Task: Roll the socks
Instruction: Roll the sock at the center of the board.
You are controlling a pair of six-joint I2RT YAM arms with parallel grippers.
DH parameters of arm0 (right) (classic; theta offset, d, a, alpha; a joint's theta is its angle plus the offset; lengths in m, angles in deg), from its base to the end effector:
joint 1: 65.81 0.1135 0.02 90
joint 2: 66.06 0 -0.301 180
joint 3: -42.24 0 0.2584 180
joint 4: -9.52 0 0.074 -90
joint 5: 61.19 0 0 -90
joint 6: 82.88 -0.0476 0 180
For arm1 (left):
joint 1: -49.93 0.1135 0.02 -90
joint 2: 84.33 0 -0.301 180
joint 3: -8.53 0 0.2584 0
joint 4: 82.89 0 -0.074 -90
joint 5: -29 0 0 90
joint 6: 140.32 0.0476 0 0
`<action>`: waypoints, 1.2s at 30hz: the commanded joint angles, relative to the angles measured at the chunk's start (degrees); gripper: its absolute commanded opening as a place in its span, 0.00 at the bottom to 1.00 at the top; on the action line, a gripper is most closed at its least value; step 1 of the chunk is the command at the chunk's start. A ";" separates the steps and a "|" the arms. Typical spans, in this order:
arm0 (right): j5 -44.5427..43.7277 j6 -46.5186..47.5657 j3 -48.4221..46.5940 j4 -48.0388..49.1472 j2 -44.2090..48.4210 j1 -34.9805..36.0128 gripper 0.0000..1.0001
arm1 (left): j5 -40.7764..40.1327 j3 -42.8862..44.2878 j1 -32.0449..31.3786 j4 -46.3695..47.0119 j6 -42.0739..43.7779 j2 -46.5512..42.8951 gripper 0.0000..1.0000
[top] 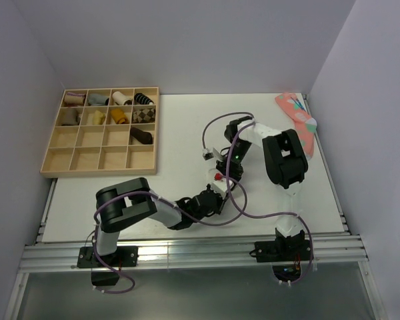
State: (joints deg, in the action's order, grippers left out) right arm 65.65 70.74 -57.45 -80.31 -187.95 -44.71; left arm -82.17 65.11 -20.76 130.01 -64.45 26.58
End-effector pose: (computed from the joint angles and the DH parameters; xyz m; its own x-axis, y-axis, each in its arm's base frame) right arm 0.3407 0.1621 0.1675 -0.3141 -0.8897 -0.3313 -0.8096 0.0688 0.5830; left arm 0.1446 -0.3608 0.1415 -0.3049 0.1816 -0.9349 0.7161 0.6909 -0.0993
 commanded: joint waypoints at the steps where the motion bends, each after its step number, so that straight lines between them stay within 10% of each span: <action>1: 4.82 -1.65 -0.58 5.91 3.67 -0.36 0.36 | 7.19 -2.20 0.38 -3.53 -6.08 2.73 0.27; 11: 8.16 -7.10 1.00 12.50 9.03 -4.22 0.47 | 12.99 -4.84 1.35 -0.62 -16.01 3.78 0.00; 36: 5.00 14.16 27.28 18.21 40.41 -15.48 0.59 | 44.27 4.82 15.23 -17.84 -36.14 7.83 0.00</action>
State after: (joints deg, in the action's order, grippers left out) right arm 71.83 79.19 -31.92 -63.32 -150.33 -60.31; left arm -43.94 69.83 -7.06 127.26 -99.29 30.77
